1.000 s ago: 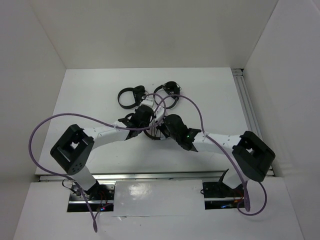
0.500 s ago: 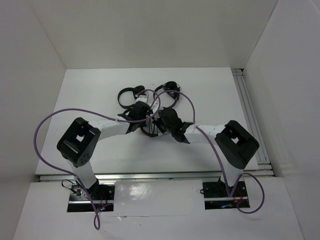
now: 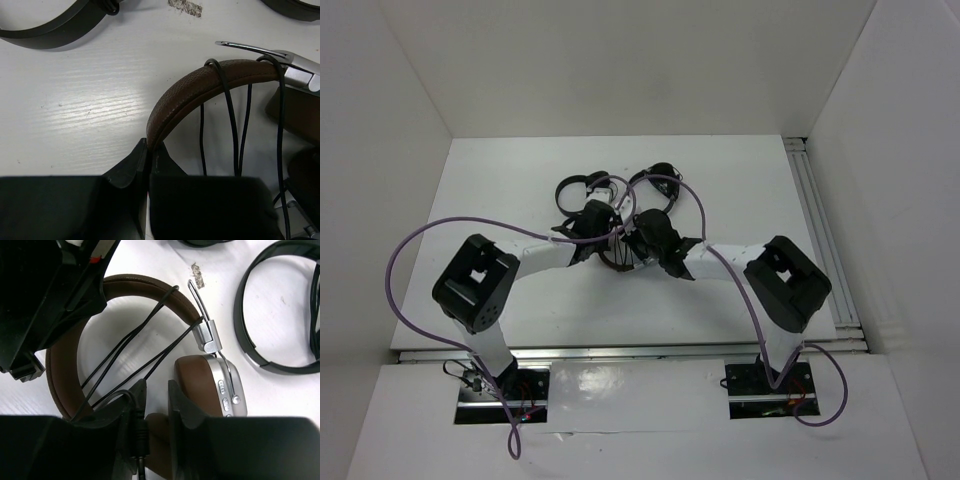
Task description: Wrap the headphones
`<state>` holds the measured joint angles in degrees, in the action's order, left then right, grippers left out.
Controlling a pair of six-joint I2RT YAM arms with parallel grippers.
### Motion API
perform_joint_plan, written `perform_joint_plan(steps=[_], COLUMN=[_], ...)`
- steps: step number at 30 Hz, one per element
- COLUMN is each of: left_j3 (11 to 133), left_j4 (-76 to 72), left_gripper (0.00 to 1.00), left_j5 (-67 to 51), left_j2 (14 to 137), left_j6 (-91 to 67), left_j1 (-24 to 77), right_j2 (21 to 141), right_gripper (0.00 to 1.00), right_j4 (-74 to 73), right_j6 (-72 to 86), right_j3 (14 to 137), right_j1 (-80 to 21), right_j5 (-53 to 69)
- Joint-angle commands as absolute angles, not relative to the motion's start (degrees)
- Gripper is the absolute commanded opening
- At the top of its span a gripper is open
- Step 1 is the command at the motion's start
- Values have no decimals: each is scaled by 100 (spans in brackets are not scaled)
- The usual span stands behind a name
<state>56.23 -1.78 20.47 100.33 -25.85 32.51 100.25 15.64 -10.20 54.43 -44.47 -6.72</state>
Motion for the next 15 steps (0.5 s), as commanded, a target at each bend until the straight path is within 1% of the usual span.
perform_joint_plan(steps=[1, 2, 3, 5, 6, 7, 10, 11, 12, 13, 15], left_j3=[5396, 5396, 5396, 5396, 5396, 5457, 5511, 5580, 5581, 5642, 5695], left_j4=[53, 53, 53, 0, 0, 0, 0, 0, 0, 70, 70], left_gripper=[3, 4, 8, 12, 14, 19, 27, 39, 58, 72, 78], left_j5=[2013, 2013, 2013, 2013, 2013, 2013, 1960, 1960, 1960, 1899, 1898], left_j2=[10143, 10212, 10213, 10213, 10213, 10265, 10266, 10266, 10335, 10397, 10450], left_j6=[-2654, -2654, -2654, -2654, -2654, -2654, -2654, -2707, -2707, -2707, -2759], left_j1=[3507, 3507, 3507, 3507, 3507, 3507, 3455, 3454, 3454, 3393, 3393], right_j2=[9914, 9914, 9914, 9914, 9914, 9862, 9809, 9809, 9809, 9809, 9809], right_gripper=[34, 34, 37, 40, 40, 43, 50, 57, 60, 60, 60], right_j4=[2443, 2391, 2391, 2338, 2338, 2268, 2268, 2268, 2268, 2215, 2215], right_j6=[-809, -809, -861, -861, -861, -861, -861, -861, -861, -861, -861], right_j3=[6258, 6310, 6311, 6311, 6311, 6311, 6311, 6311, 6311, 6311, 6311], right_j1=[-4237, -4236, -4184, -4184, -4123, -4122, -4052, -3982, -3929, -3929, -3929], right_j5=[-765, -704, -703, -650, -729, -729, -729, -669, -616, -537, -536])
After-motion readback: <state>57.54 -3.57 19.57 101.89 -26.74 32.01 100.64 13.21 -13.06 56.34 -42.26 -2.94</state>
